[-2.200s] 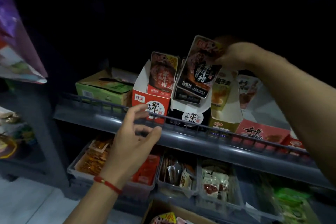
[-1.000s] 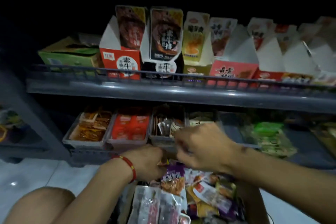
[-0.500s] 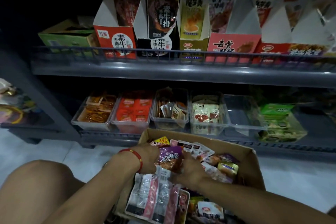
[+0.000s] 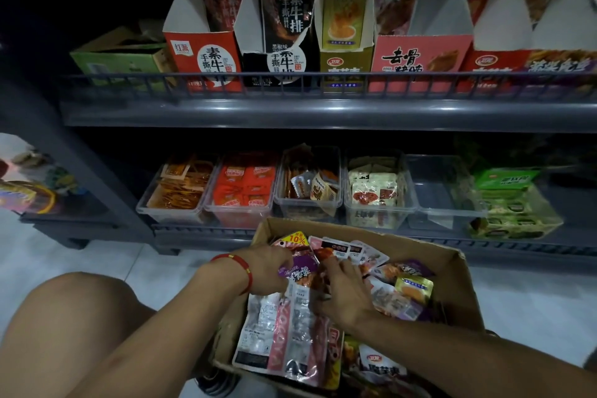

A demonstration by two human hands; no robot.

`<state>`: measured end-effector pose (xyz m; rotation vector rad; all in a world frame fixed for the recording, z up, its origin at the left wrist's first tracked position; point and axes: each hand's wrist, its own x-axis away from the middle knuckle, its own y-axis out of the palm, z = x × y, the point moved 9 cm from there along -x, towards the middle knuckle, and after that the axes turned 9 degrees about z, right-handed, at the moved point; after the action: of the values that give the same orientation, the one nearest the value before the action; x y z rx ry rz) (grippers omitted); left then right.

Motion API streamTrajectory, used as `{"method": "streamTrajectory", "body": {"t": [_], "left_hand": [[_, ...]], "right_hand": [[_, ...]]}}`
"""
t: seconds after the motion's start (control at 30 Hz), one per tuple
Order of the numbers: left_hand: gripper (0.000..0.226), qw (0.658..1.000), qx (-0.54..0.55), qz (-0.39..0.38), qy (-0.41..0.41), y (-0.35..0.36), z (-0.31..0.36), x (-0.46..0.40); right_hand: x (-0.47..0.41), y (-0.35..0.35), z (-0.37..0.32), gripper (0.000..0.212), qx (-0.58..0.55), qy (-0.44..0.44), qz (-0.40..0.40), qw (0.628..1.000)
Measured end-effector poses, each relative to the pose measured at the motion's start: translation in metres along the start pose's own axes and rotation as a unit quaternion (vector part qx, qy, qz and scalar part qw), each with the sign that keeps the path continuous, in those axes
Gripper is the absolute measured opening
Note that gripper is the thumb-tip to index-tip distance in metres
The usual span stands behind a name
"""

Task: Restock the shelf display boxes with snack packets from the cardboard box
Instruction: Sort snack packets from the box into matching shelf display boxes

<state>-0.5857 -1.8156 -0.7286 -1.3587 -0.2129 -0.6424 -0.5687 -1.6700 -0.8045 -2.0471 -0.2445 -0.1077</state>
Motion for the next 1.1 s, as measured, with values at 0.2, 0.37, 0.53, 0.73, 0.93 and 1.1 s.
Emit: {"method": "streamTrajectory", "body": {"t": [0.2,0.37,0.53,0.73,0.93,1.1], "left_hand": [[0.038,0.999,0.027,0.026,-0.007,-0.011,0.003,0.004],[0.036,0.999,0.041,0.034,-0.009,-0.015,0.005,0.009],[0.036,0.996,0.066,0.06,-0.03,-0.027,0.002,0.015],[0.033,0.98,0.155,0.108,-0.067,-0.036,-0.002,0.018],[0.057,0.924,0.38,0.041,0.01,-0.031,0.049,0.019],[0.042,0.863,0.498,0.084,0.004,-0.047,0.064,0.013]], "right_hand": [[-0.006,-0.008,-0.008,0.047,-0.044,-0.044,0.017,0.998],[-0.004,-0.008,-0.023,0.035,-0.01,-0.106,0.028,0.994],[-0.003,-0.018,-0.024,0.026,-0.079,-0.082,-0.02,0.993],[-0.006,-0.081,-0.007,0.015,-0.279,0.048,-0.051,0.958],[0.014,-0.135,0.007,0.021,-0.545,0.121,-0.02,0.829],[0.025,-0.154,0.024,0.029,-0.617,0.165,-0.027,0.769]]}}
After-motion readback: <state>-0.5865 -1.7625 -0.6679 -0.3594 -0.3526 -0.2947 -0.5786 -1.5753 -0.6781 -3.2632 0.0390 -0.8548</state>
